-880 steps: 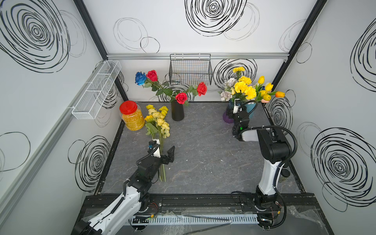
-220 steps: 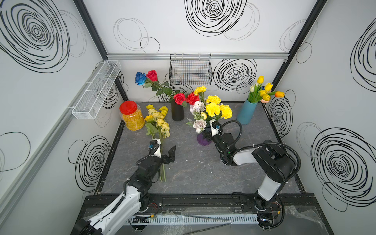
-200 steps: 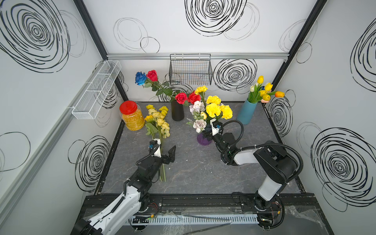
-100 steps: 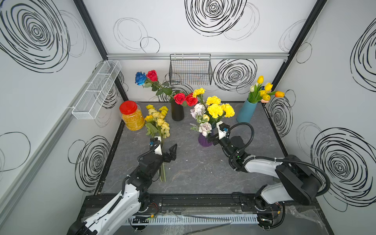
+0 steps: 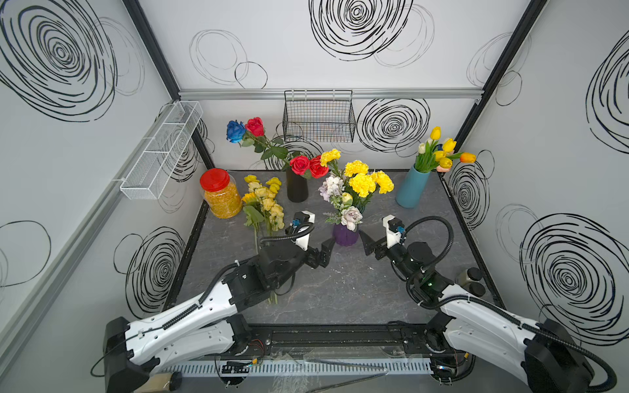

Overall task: Pick out yellow flowers from the vase
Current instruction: Place the vase at the center of the board, then pick up the flower from the vase.

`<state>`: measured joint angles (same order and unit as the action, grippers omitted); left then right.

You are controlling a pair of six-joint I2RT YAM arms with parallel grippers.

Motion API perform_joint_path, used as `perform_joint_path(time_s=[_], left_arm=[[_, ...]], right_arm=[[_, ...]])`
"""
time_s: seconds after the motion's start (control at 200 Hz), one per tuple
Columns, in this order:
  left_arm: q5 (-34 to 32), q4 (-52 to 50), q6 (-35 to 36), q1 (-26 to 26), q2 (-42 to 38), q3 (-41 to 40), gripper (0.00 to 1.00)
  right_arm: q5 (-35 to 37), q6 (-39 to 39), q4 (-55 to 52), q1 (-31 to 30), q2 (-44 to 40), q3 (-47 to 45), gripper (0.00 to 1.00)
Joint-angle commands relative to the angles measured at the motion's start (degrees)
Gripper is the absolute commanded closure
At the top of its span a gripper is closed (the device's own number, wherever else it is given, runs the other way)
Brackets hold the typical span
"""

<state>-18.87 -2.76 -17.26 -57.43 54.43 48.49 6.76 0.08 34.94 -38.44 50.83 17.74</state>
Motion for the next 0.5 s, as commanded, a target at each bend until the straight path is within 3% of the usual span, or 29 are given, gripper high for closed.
perform_joint_path(time_s=[0.0, 0.1, 0.265, 0.49], left_arm=[[-2.5, -5.1, 3.5, -3.0, 4.9, 9.5, 0.14], [-0.9, -8.5, 3.1, -4.3, 10.1, 17.6, 0.24], [3.3, -7.8, -1.1, -4.8, 16.5, 26.0, 0.32], [5.3, -7.4, -5.1, -6.5, 27.8, 35.3, 0.35]], right_arm=[[0.7, 1.7, -7.3, 0.4, -5.4, -1.3, 0.04], [0.7, 2.3, -9.4, 0.4, -10.7, -2.4, 0.05], [2.9, 2.9, -11.2, 0.5, -17.0, -3.4, 0.08], [5.0, 3.9, -13.7, 0.6, -21.6, -3.5, 0.13]])
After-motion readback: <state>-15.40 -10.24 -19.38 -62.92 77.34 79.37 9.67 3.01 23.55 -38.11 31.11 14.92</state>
